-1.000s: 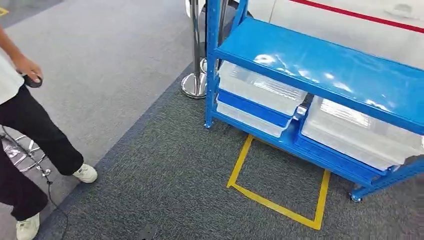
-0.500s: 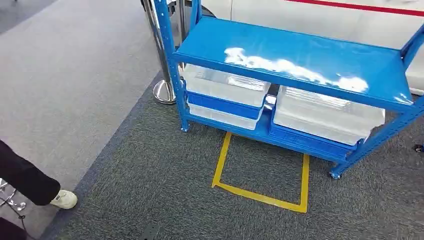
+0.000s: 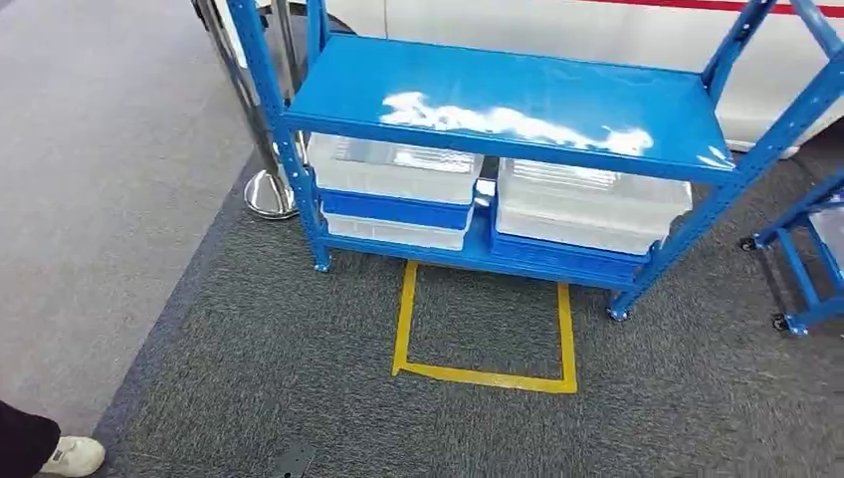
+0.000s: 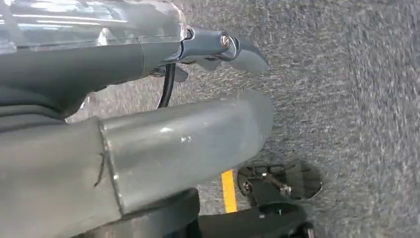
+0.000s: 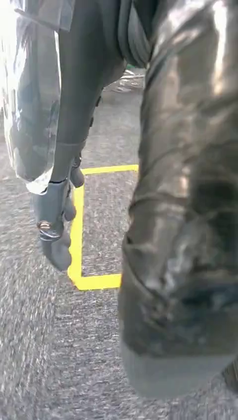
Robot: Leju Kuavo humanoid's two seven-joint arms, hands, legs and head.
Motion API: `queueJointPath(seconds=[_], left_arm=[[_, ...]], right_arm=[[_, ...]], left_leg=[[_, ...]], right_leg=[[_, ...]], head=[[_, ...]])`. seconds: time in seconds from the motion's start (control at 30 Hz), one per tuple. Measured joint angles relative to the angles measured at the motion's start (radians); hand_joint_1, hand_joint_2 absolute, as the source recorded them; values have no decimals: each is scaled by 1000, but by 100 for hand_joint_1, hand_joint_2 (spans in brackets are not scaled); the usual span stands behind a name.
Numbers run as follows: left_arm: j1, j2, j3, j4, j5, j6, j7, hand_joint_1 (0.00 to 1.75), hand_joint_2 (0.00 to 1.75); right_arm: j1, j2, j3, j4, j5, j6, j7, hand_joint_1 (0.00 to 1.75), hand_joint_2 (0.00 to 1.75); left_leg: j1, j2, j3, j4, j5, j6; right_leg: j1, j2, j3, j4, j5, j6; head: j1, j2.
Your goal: Take the parts from the cabinet and place them on the table.
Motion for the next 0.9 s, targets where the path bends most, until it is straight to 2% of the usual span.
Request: queueJointPath(seconds=[0.03, 0.07, 0.1, 0.13, 0.17, 0.2, 0.27, 0.3, 0.33, 0.37, 0.4, 0.43, 0.47, 0.5, 0.53, 0.57, 0.63, 0.67, 0.7, 0.73, 0.77, 0.9], left_arm=[[-1, 0, 0, 0, 0, 0, 0, 0, 0], [-1, 0, 0, 0, -1, 0, 0, 0, 0], [-1, -1, 0, 0, -2, 0, 0, 0, 0], [-1, -1, 1, 0, -3, 0, 0, 0, 0], [-2, 0, 1, 0, -3, 0, 0, 0, 0], [-4, 0, 1, 0, -3, 0, 0, 0, 0], [-8, -1, 2, 0, -3, 0, 0, 0, 0], [-11, -1, 2, 0, -4, -2, 0, 0, 0], [-12, 0, 2, 0, -4, -10, 0, 0, 175], [-12, 0, 2, 0, -7, -17, 0, 0, 175], [-12, 0, 2, 0, -9, -26, 1, 0, 175], [-10, 2, 2, 0, -10, -31, 5, 0, 175], [-7, 3, 2, 0, -10, -34, 11, 0, 175], [-5, 4, 2, 0, -11, -35, 20, 0, 175], [-4, 5, 2, 0, -11, -36, 23, 0, 175], [-3, 7, 2, 0, -12, -36, 25, 0, 175], [-3, 9, 3, 0, -12, -36, 27, 0, 175], [-4, 10, 3, 0, -12, -36, 28, 0, 175], [-5, 10, 3, 0, -12, -35, 29, 0, 175], [-6, 10, 3, 0, -12, -35, 30, 0, 175], [-3, 10, 3, 0, -12, -35, 30, 0, 175], [0, 11, 5, 0, -13, -34, 31, 0, 175]], right_arm=[[1, 0, 0, 0, 0, 0, 0, 0, 0], [4, -1, -1, 0, 0, 0, 0, 0, 0], [4, -1, -1, 0, 0, 0, 0, 0, 0], [2, -1, -2, 0, 0, 0, 0, 0, 0], [-1, -1, -2, 0, 0, 0, 0, 0, 0], [-2, -1, -2, 0, 0, 0, -2, 0, 0], [2, -1, -2, 0, 2, -2, -3, 0, 0], [3, -1, -2, 0, 11, -7, -9, 0, 175], [4, 0, -2, 0, 22, -16, -14, 0, 175], [3, 0, -2, 0, 29, -22, -13, 0, 175], [-1, 0, -2, 0, 32, -24, -5, 0, 175], [-3, 0, -2, 0, 33, -27, 5, 0, 175], [-3, 0, -2, 0, 34, -28, 10, 0, 175], [-3, 0, -2, 0, 37, -28, 14, 0, 175], [-2, 0, -2, 0, 37, -28, 20, 0, 175], [-2, 0, -2, 0, 37, -27, 22, 0, 175], [-2, 2, -2, 0, 35, -19, 23, 0, 175], [-2, 3, -2, 0, 34, -12, 21, 0, 175], [-3, 4, -2, 0, 33, -7, 20, 0, 175], [-3, 4, -2, 0, 31, -1, 18, 0, 175], [-2, 3, -3, 0, 30, 1, 18, 0, 175], [-2, 5, -3, 0, 30, 5, 18, 0, 175]], left_leg=[[0, 11, 3, 1, -3, -2], [1, 22, 8, 2, -8, -5], [2, 34, 15, 3, -14, -10], [1, 45, 22, 5, -20, -19], [-8, 53, 21, 6, -26, -27], [-7, 59, 25, 5, -29, -32], [-7, 71, 36, -1, -32, -41], [-6, 78, 45, -3, -33, -47], [0, 41, 43, 10, -47, -56], [0, -2, 28, 48, -74, -56], [1, -22, -8, 121, -115, -56], [1, -30, -55, 214, -156, -57], [1, -31, -95, 289, -181, -58], [1, -31, -123, 331, -181, -57], [1, -31, -124, 319, -155, -54], [0, -31, -102, 257, -104, -50], [-2, -36, -29, 81, -5, -36], [-7, -44, -10, 34, -5, -29], [-6, -43, -7, 14, -8, -30], [-3, -43, -5, 9, -2, -36], [-5, -44, -5, 11, -2, -42], [-11, -44, -6, 12, -3, -35]], right_leg=[[-2, -4, 13, -30, 28, 2], [-4, -12, 55, -108, 76, 2], [-4, -30, 109, -208, 123, 1], [-2, -66, 150, -293, 140, -3], [10, -78, 153, -294, 131, -14], [10, -64, 153, -295, 132, -25], [14, -50, 153, -295, 127, -35], [13, -41, 155, -299, 129, -43], [3, -36, 161, -306, 132, -51], [3, -31, 161, -307, 131, -59], [3, -26, 160, -307, 131, -65], [5, -19, 160, -307, 129, -68], [8, -12, 160, -306, 129, -70], [10, -5, 162, -305, 128, -71], [11, 1, 164, -305, 127, -72], [12, 8, 168, -304, 125, -70], [14, 17, 177, -303, 120, -67], [17, 19, 177, -301, 117, -63], [20, 23, 171, -296, 115, -57], [22, 22, 169, -293, 114, -56], [19, 22, 169, -296, 117, -66], [15, 22, 172, -302, 118, -55]], head=[[0, 0], [0, 0], [0, 0], [0, 0], [0, 0], [-2, 0], [-2, 0], [-1, 0], [-2, 0], [-2, 0], [-4, 0], [-4, 0], [-4, 0], [-4, 0], [-4, 0], [-4, 0], [-4, 0], [-3, 0], [-3, 0], [-2, 0], [-3, 0], [-2, 0]])
